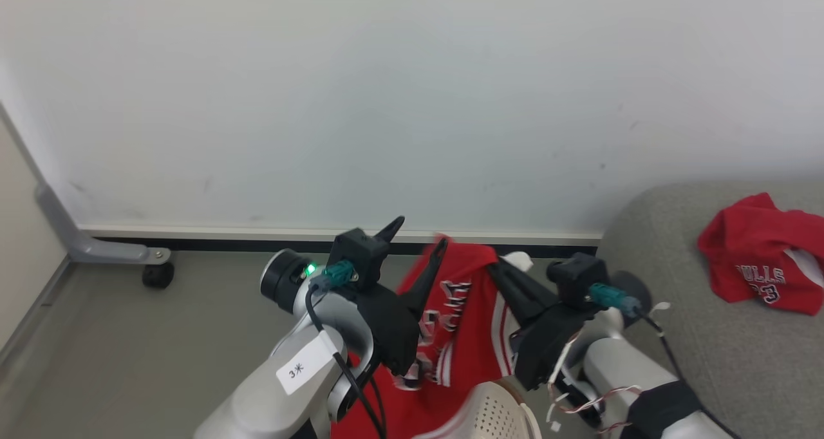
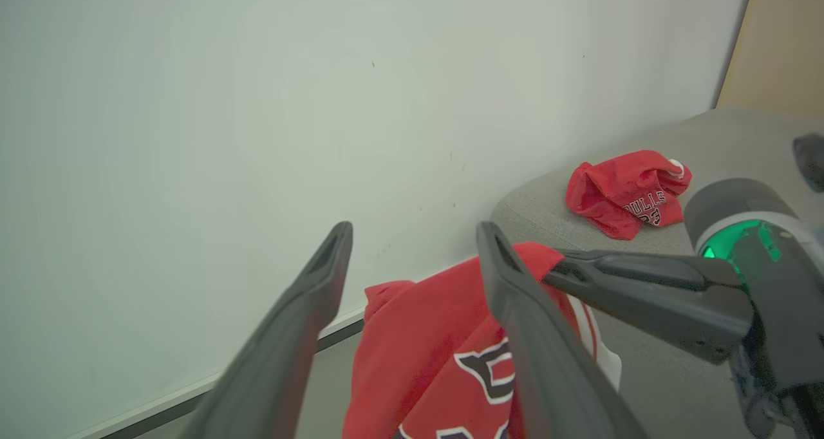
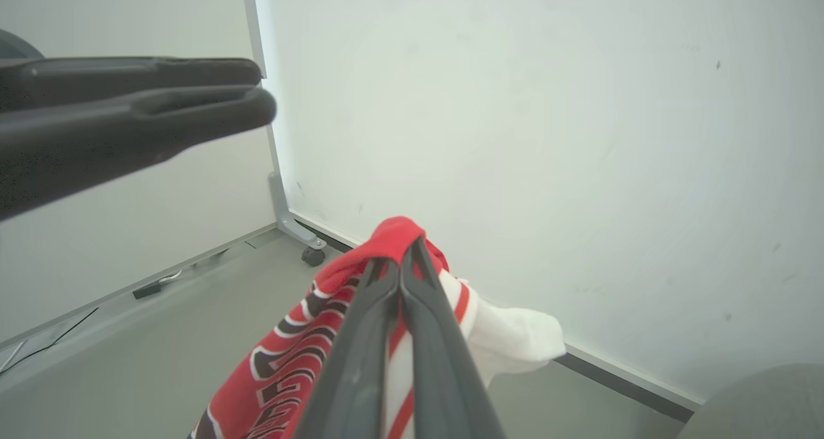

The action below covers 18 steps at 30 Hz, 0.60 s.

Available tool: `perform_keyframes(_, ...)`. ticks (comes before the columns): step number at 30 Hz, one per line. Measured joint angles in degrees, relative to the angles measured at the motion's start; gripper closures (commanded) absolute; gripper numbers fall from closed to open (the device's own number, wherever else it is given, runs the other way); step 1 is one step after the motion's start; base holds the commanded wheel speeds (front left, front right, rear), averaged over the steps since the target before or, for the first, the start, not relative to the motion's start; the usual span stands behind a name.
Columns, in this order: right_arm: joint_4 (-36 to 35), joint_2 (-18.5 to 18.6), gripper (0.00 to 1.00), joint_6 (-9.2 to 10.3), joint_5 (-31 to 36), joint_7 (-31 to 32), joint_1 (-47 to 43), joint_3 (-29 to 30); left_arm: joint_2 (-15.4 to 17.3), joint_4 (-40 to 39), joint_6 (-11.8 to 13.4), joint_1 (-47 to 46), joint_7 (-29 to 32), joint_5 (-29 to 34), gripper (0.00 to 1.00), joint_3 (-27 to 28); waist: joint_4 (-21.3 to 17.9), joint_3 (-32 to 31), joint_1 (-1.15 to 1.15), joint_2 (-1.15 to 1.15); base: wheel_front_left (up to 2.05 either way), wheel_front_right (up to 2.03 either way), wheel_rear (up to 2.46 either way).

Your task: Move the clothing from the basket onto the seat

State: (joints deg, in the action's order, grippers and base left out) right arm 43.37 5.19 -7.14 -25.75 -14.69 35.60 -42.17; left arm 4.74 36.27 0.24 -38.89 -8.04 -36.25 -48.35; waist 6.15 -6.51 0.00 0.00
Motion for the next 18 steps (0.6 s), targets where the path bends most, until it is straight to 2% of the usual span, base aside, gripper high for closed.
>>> perform_keyframes(9,-4.0,6.9,1.00,0.18,0.7,0.0,-2.0,2.9,0.0,-0.3,0.2,5.1,-2.8,-0.5,0.00,-0.4,-5.5,-0.1,0.00,0.00,0.00,0.00,0.00)
perform_keyframes(18,-11.7,15.5,1.00,3.66,1.7,0.0,-6.0,6.8,-1.2,-1.9,-0.2,7.6,-4.2,-0.5,0.00,-2.8,-12.0,0.1,0.00,0.00,0.00,0.00,0.00)
